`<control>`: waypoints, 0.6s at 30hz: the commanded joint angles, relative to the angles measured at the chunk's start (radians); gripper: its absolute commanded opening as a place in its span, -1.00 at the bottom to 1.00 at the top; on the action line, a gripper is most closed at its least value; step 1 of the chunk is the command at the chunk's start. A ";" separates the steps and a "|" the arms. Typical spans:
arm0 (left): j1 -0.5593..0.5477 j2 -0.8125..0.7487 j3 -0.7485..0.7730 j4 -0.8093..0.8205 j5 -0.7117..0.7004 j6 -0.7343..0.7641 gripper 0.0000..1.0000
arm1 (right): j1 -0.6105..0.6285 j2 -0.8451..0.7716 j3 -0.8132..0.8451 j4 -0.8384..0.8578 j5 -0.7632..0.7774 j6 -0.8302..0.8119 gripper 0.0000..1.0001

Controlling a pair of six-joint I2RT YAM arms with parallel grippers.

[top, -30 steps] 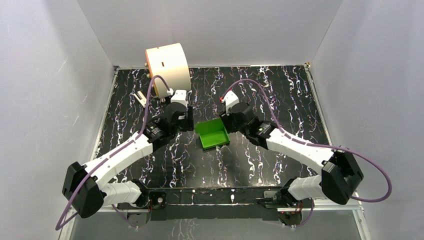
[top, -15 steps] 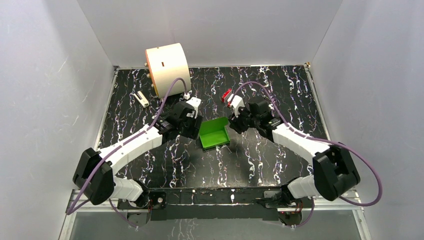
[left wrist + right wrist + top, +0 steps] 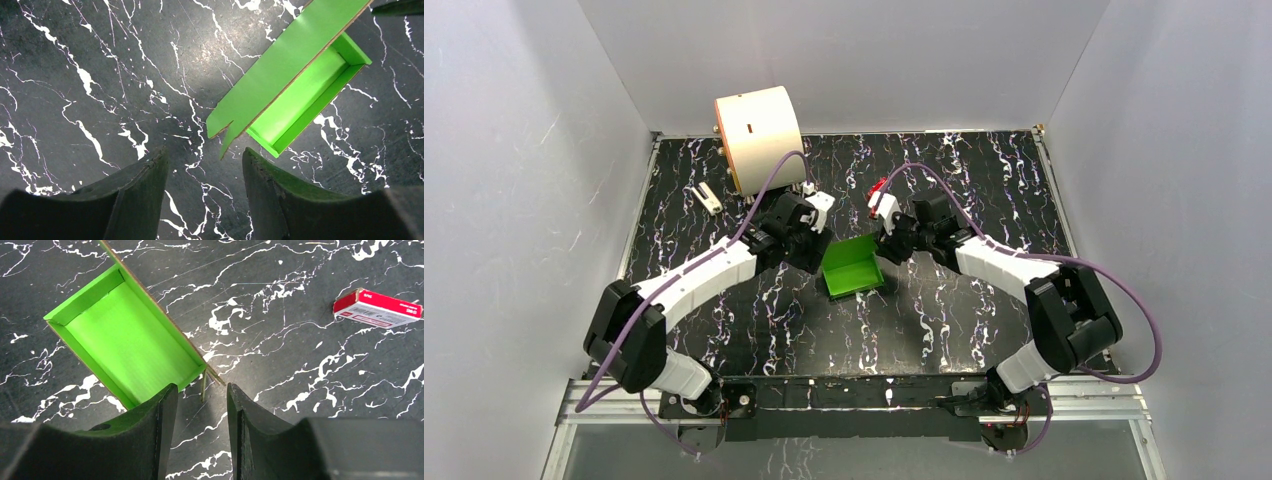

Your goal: Fold the paper box

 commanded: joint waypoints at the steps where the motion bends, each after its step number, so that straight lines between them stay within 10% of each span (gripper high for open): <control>1: 0.021 0.009 0.046 -0.003 0.063 0.054 0.06 | -0.012 0.012 0.058 0.042 -0.019 -0.044 -0.02; 18: 0.035 0.094 0.087 -0.027 0.129 0.100 -0.45 | -0.022 0.092 0.130 -0.026 -0.179 -0.104 -0.45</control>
